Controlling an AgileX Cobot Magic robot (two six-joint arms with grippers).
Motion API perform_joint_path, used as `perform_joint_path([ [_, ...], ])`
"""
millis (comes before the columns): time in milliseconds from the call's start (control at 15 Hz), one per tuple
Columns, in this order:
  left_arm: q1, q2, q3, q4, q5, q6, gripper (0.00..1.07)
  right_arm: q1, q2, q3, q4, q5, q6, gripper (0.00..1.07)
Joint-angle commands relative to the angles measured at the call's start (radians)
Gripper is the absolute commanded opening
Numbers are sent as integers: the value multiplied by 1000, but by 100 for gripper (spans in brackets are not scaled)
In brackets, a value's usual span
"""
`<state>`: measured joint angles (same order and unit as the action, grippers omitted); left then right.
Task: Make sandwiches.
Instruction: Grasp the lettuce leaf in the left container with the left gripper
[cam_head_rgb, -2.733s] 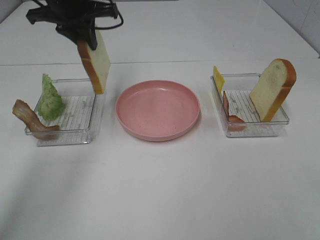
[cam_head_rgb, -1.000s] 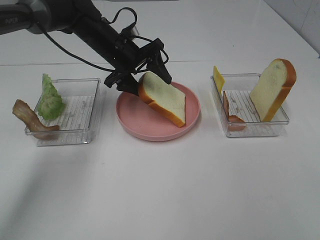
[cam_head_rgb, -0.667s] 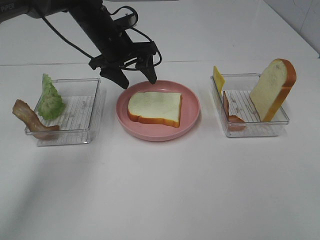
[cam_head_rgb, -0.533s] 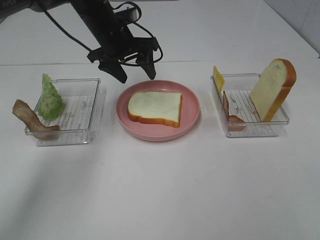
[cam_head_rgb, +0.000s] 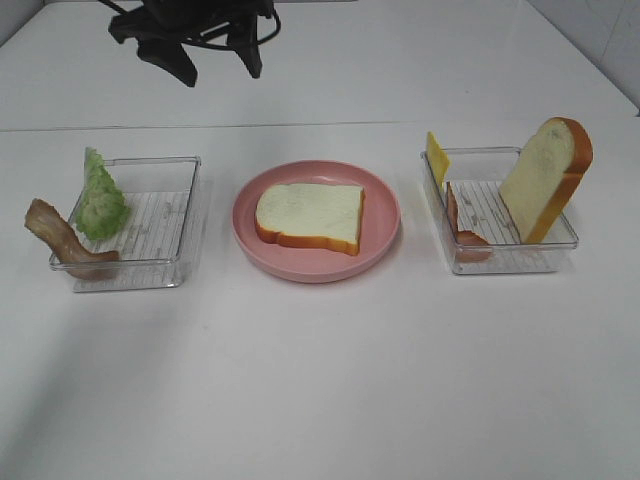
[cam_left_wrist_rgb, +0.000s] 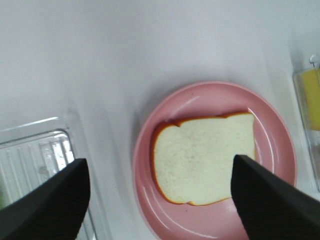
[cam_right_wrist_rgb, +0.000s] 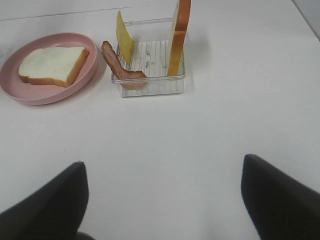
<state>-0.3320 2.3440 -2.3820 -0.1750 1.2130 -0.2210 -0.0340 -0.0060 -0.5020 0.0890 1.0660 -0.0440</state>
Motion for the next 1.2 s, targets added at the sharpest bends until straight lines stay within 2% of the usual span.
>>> perform_joint_path([
  [67, 35, -59, 20, 55, 77, -5, 75, -5, -12, 3, 5, -11, -1, 78],
  [533, 93, -230, 278, 221, 77, -18, 75, -5, -12, 3, 5, -11, -1, 78],
  [600, 93, -241, 319, 258, 77, -31, 76, -5, -12, 3, 5, -11, -1, 78],
  [733, 93, -236, 417, 307, 77, -57, 85, -5, -12, 3, 5, -11, -1, 78],
  [867, 93, -209, 446, 359, 76, -57, 85, -5, -12, 3, 5, -11, -1, 78],
  [1200, 93, -116, 446, 374, 75, -58, 85, -5, -12, 3, 5, -11, -1, 78],
])
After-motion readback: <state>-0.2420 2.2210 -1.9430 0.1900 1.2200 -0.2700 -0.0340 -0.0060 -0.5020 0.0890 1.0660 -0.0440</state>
